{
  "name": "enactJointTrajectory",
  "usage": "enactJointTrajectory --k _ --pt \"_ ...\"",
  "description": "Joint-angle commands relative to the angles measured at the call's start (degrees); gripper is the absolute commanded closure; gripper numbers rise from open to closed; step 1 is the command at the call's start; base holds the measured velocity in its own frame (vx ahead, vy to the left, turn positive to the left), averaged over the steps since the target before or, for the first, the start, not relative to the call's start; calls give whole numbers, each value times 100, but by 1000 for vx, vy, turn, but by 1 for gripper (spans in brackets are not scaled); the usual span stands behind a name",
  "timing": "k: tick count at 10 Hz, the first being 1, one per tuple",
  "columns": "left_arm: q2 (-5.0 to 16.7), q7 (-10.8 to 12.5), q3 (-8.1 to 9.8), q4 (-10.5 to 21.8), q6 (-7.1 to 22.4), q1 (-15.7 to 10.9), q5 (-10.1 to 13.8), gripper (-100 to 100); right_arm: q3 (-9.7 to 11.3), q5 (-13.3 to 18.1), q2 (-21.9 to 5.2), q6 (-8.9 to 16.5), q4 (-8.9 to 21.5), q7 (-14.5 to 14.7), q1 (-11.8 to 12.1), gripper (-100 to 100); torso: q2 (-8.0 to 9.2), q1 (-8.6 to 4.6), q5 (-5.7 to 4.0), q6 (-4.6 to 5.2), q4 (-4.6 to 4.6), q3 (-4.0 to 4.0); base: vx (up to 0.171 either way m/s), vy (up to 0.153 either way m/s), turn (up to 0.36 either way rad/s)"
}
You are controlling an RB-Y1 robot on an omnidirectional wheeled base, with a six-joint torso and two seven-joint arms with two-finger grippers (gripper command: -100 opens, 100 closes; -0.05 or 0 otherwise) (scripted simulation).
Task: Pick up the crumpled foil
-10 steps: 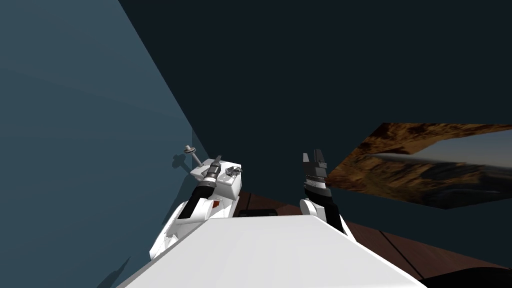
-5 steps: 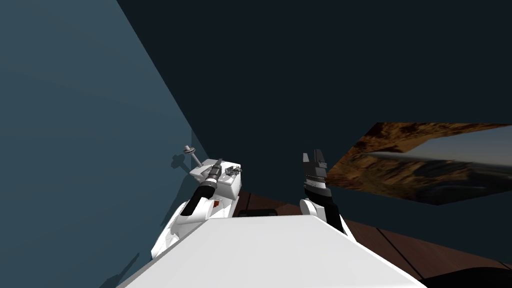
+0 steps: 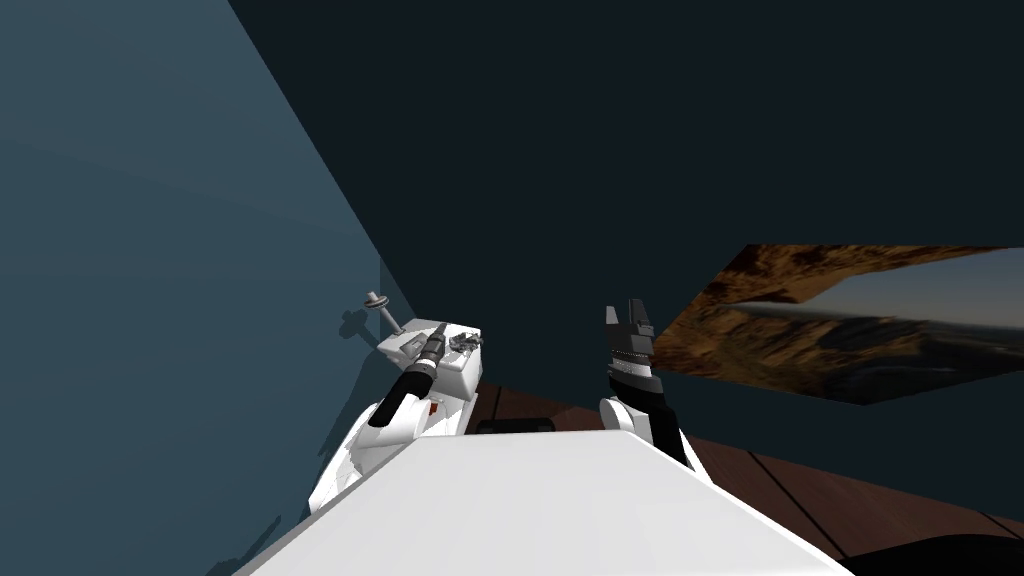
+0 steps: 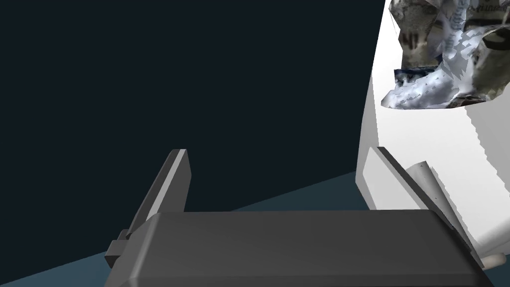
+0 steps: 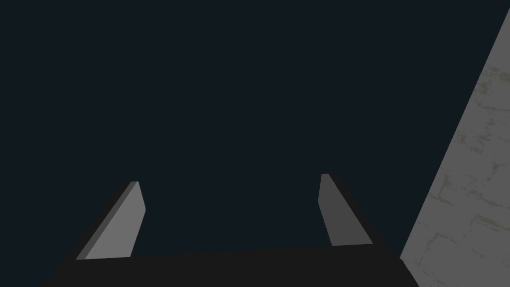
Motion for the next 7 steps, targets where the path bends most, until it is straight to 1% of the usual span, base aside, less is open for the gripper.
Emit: enactJointTrajectory --k 1,4,7 --pt "0 16 -12 10 225 -3 20 -100 0 0 0 0 0 0 0 0 0 0 0 0 0 0 0 8 -20" --pt "-1 50 -78 78 664 2 39 -100 0 0 0 0 0 0 0 0 -1 5 1 1 0 0 1 18 -39" --pt "29 94 -163 151 1005 28 46 -100 0 0 0 0 0 0 0 0 -2 10 2 0 0 -1 7 31 -44"
